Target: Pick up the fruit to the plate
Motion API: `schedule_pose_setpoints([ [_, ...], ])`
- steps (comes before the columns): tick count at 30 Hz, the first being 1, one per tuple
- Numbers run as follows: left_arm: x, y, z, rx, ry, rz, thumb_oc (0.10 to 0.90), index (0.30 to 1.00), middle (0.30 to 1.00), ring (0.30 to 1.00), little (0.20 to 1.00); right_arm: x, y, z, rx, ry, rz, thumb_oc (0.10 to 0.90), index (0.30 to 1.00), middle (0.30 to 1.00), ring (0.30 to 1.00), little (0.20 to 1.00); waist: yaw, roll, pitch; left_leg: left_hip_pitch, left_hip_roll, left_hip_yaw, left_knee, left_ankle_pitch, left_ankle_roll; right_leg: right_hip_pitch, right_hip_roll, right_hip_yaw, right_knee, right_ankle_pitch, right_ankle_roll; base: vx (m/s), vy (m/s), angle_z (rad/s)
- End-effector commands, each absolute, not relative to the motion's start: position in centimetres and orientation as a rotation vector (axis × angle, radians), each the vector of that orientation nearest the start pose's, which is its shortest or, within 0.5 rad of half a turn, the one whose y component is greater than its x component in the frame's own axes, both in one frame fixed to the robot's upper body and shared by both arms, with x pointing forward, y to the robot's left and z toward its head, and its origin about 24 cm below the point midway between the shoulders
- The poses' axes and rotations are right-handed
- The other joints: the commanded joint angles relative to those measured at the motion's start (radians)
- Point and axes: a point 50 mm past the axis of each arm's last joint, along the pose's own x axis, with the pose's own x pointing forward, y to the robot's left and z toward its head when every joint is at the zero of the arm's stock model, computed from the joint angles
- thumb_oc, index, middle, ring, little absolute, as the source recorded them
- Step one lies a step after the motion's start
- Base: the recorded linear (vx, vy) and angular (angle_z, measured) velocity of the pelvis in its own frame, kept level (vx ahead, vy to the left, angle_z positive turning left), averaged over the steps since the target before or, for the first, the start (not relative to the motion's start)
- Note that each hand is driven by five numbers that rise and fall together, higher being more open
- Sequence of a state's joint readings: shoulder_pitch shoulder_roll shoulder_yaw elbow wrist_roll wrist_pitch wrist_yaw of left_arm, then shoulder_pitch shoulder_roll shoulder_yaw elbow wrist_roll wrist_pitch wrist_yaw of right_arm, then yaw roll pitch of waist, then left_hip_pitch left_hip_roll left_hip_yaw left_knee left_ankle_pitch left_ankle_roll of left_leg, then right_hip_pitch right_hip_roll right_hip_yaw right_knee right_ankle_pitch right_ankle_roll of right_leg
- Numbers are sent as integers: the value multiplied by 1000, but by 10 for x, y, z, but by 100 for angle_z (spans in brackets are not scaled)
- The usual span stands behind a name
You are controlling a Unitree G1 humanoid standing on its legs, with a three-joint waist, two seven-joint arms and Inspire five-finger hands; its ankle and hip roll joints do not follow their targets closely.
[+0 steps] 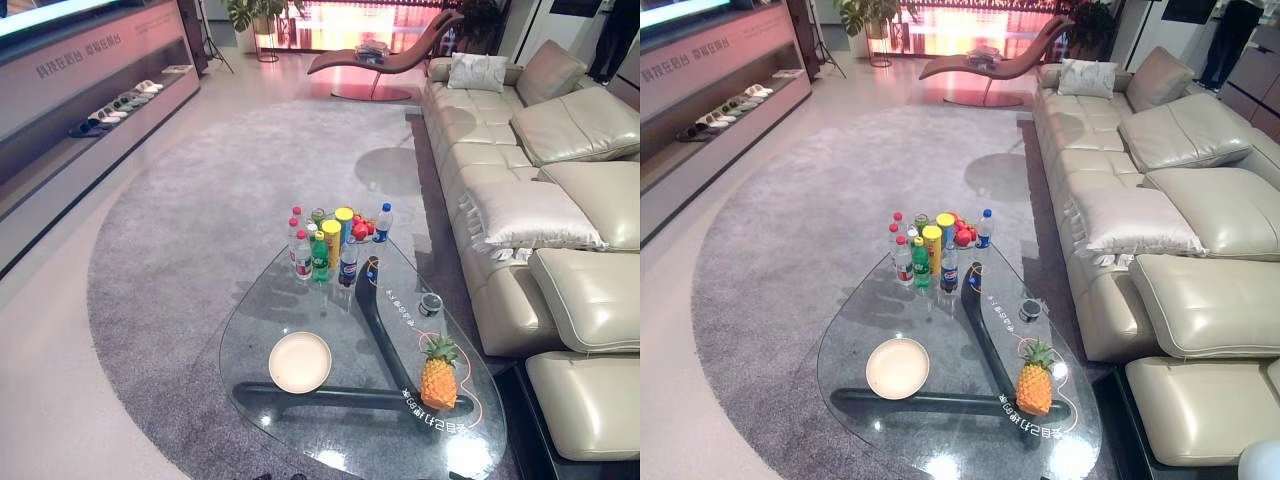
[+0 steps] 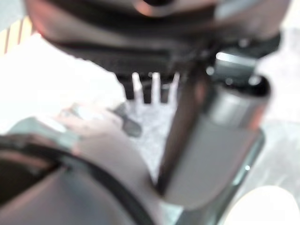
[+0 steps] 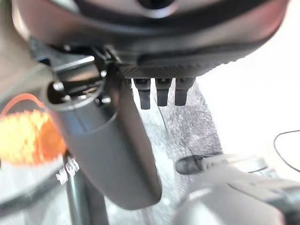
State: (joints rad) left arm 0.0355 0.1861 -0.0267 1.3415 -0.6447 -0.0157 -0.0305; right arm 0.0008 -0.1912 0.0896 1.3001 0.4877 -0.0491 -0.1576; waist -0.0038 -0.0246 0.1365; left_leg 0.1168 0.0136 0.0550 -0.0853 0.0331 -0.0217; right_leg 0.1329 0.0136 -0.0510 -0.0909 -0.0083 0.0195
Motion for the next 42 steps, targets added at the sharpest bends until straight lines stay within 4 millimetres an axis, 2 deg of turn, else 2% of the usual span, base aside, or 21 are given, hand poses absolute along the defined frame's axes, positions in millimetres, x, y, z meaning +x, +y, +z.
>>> schedule_pose_setpoints([
  [1,68,227,-169,-370,1216,515,800,900,900,900,900,111,-245,-152,118,1026,-607,800,900,900,900,900,-2,-35,22,-26,6,-34,64,-83,-20,-34,-47,-11,38,20,56,-32,-42,-14],
  [3,69,231,-168,-359,1210,520,800,900,900,900,900,124,-249,-145,132,942,-647,800,900,900,900,900,0,-38,33,-37,7,-38,73,-84,-18,-44,-43,-12,52,15,54,-14,-54,-5],
  [6,69,233,-168,-353,1204,523,800,900,900,900,900,134,-252,-138,142,876,-679,800,900,900,900,900,1,-40,42,-45,4,-44,79,-85,-17,-52,-40,-10,63,10,51,-5,-31,0],
  [7,68,235,-167,-347,1197,524,800,900,900,900,900,145,-255,-130,148,801,-715,800,900,900,900,900,3,-41,51,-57,1,-50,89,-86,-16,-63,-38,-10,74,7,50,-24,-46,2],
  [10,72,237,-166,-343,1185,519,800,900,900,900,900,158,-260,-118,146,710,-747,800,900,900,900,900,5,-40,67,-79,-4,-58,104,-87,-14,-79,-37,-11,86,5,46,-35,-30,2],
  [11,73,239,-165,-342,1175,518,800,900,900,900,900,170,-263,-108,152,642,-765,800,900,900,900,900,6,-40,80,-92,-7,-60,116,-88,-14,-89,-36,-11,94,3,44,-51,-30,3],
  [13,74,241,-164,-338,1171,518,800,900,900,900,900,178,-265,-100,151,596,-775,800,900,900,900,900,7,-42,90,-105,-9,-61,129,-90,-14,-96,-35,-11,100,1,42,-46,-32,6],
  [14,78,246,-162,-318,1143,530,800,900,900,900,900,190,-267,-88,163,529,-787,800,900,900,900,900,9,-45,108,-125,-10,-64,148,-92,-13,-108,-34,-12,109,1,40,-61,-51,9],
  [17,88,253,-157,-298,1082,561,800,900,900,900,900,206,-268,-69,189,419,-802,800,900,900,900,900,11,-50,136,-157,-14,-70,176,-93,-12,-127,-29,-11,121,-1,36,-62,-55,3],
  [19,98,258,-152,-283,1037,578,800,900,900,900,900,221,-267,-45,208,300,-817,800,900,900,900,900,13,-57,167,-198,-19,-78,209,-94,-10,-152,-23,-12,142,-3,30,-64,-84,6],
  [23,111,258,-148,-271,1005,578,800,900,900,900,900,236,-268,-19,224,171,-833,800,900,900,900,900,14,-58,205,-242,-28,-89,238,-94,-6,-186,-17,-15,165,-9,23,-52,-42,12],
  [31,132,245,-144,-313,948,533,800,900,900,900,900,268,-278,37,151,-37,-851,800,900,900,900,900,14,-20,286,-356,-55,-98,322,-91,-5,-292,-29,-29,243,-23,6,-60,48,2],
  [37,146,238,-140,-350,904,504,800,900,900,900,900,289,-279,65,120,-95,-838,800,900,900,900,900,9,6,337,-432,-71,-97,385,-91,-9,-368,-40,-29,298,-30,-7,-30,59,0],
  [42,157,234,-136,-366,880,482,800,900,900,900,900,302,-274,80,112,-126,-815,800,900,900,900,900,6,21,370,-486,-79,-94,428,-94,-9,-426,-46,-25,333,-29,-13,-14,33,2],
])
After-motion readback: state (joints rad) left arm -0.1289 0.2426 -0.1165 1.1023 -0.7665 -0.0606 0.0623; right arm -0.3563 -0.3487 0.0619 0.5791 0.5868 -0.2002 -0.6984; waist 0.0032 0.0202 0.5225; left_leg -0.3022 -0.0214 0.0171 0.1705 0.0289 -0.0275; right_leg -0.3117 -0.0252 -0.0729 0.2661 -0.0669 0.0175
